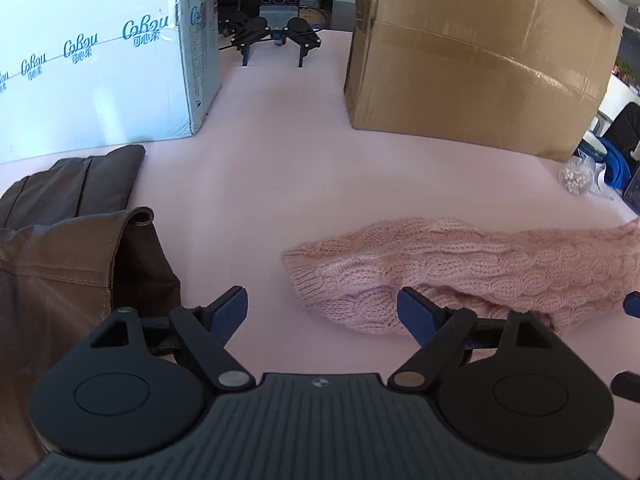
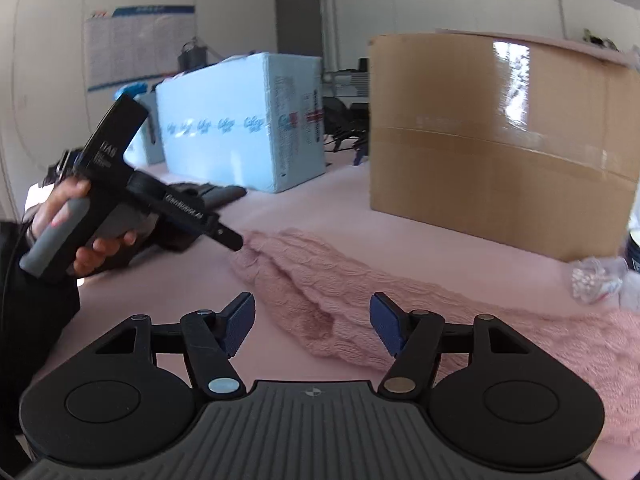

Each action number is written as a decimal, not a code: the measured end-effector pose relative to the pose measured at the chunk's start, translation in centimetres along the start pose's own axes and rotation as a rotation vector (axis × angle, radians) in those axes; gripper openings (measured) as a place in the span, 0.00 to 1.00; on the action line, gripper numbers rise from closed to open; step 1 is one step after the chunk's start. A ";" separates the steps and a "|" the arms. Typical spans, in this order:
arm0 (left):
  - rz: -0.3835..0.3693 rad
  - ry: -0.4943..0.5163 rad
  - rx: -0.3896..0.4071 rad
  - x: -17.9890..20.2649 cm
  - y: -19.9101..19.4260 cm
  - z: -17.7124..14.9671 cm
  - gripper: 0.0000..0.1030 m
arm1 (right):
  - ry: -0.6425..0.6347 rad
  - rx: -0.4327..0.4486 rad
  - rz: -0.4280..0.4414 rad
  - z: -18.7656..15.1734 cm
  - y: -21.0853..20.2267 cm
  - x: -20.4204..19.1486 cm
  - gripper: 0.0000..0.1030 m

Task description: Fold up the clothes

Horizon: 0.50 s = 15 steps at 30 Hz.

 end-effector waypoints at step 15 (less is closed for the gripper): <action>0.132 -0.213 0.047 -4.7 -1.5 -0.3 0.79 | -0.322 0.118 -0.130 1.9 9.6 -4.9 0.40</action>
Point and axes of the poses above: each gripper's, at about its wrist camera, not at the fingertips, and y roughly the way its jaws point, x to its right, z to its top, the point moved 3 cm from there along y, roughly the way its jaws point, and after that the axes turned 8 degrees about y, right-handed, at the moved point
